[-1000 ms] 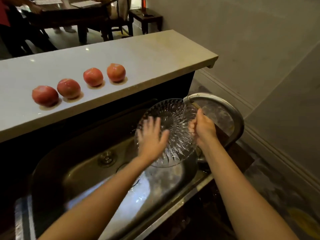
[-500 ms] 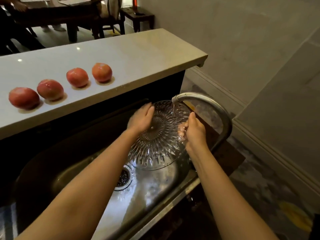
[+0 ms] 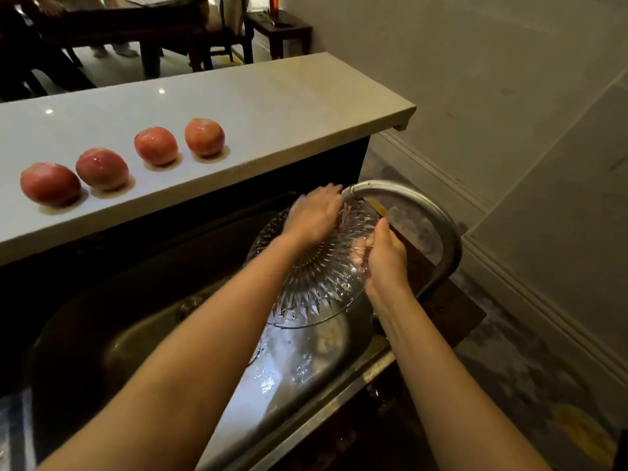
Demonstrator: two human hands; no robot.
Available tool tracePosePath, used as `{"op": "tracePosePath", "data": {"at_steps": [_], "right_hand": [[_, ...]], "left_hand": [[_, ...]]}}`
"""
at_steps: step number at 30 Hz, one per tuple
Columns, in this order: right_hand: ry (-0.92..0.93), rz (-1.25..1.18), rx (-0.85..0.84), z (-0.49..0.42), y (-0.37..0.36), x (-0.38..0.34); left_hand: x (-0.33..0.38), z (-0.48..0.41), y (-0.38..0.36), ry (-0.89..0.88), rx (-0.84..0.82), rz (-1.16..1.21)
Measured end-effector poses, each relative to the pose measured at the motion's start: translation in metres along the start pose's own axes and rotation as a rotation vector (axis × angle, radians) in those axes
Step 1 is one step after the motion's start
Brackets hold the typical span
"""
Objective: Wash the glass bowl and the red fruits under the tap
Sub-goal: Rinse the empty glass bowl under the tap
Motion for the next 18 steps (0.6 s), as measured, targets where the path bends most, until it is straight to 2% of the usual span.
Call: {"op": "tracePosePath", "data": {"at_steps": [2, 5, 7, 9, 11, 12, 15, 18], "right_hand": [[0.021, -0.014, 0.003, -0.001, 0.001, -0.004], [0.035, 0.041, 0.036, -0.007, 0.001, -0.007], [0.031, 0.072, 0.072, -0.012, 0.0, -0.008], [0.032, 0.113, 0.096, -0.013, -0.002, -0.006], [0.027, 0.202, 0.086, -0.008, -0.001, -0.001], [0.023, 0.248, 0.073, -0.005, 0.0, 0.003], [-0.011, 0.281, 0.049, 0.004, 0.005, 0.007], [-0.045, 0.177, 0.029, 0.002, 0.004, 0.003]], "left_hand": [[-0.034, 0.005, 0.002, 0.127, -0.033, 0.08], [-0.07, 0.061, 0.0, 0.292, -0.049, 0.198], [-0.062, 0.106, -0.012, 0.242, -0.025, 0.154], [-0.028, 0.133, -0.021, 0.047, 0.033, 0.102], [0.009, 0.129, -0.025, -0.108, 0.045, 0.128], [0.021, 0.113, -0.023, -0.13, 0.036, 0.134], [0.027, 0.042, -0.013, -0.055, -0.028, 0.046], [0.007, 0.009, -0.006, 0.066, -0.077, 0.052]]}}
Point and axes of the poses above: each hand's wrist, its own z-axis away from the middle knuckle, its own y-axis out of the back of the hand, x = y × z, the point moved 3 cm from there along -z, towards the middle knuckle, and after that the axes turned 4 degrees about x, right-handed, at the moved point
